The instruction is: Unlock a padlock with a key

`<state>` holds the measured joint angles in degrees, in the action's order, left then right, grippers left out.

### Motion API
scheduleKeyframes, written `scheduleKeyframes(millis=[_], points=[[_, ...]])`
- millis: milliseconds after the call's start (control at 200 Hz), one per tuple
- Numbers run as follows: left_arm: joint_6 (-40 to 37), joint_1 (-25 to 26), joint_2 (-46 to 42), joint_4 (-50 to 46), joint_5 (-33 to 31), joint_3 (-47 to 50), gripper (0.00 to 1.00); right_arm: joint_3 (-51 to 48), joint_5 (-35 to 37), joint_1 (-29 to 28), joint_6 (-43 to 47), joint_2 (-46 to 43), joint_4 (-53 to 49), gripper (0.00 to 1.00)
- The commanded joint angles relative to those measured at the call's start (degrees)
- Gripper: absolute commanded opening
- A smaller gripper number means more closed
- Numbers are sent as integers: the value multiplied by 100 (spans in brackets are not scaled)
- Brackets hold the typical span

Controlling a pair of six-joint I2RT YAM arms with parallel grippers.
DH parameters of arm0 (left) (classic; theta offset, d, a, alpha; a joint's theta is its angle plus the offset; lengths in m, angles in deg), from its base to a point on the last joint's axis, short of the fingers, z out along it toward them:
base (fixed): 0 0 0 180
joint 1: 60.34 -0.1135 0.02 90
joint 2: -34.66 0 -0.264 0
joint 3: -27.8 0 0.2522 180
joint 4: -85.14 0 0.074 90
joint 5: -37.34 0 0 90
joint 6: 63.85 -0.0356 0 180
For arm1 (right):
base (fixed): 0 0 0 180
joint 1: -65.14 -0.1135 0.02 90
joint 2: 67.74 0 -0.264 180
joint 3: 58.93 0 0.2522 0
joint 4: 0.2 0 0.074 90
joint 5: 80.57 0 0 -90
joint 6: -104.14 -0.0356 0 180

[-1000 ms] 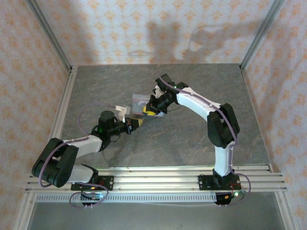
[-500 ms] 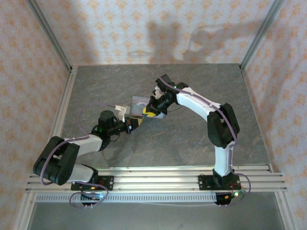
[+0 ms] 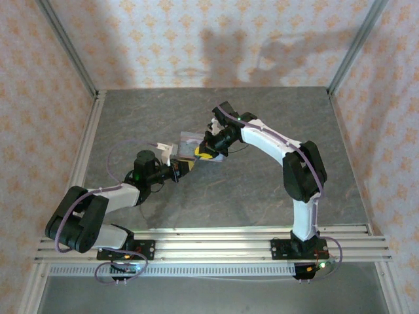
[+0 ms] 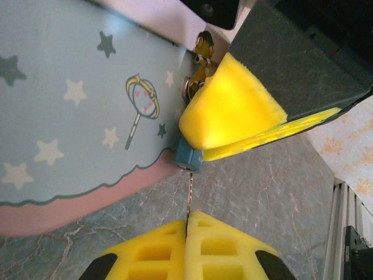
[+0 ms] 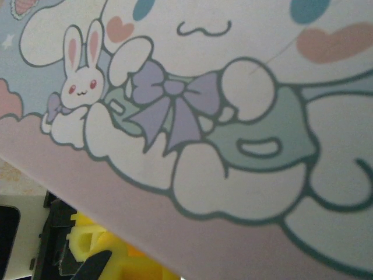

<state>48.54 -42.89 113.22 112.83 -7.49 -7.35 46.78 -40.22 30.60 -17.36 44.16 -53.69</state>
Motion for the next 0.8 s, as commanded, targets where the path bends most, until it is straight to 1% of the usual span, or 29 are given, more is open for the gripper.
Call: scheduleKeyframes(millis=[0,410,791], points=[[-97,-67,53,305,-8,-147,0,179,-185,36,30,-203,53,0],[-93,-67,150,447,-25,-165,0,140,-317,36,-3,-222,75,0],[-309,-67,46,265,-139,-195,0,245,-497,36,396,-120,-354,0]])
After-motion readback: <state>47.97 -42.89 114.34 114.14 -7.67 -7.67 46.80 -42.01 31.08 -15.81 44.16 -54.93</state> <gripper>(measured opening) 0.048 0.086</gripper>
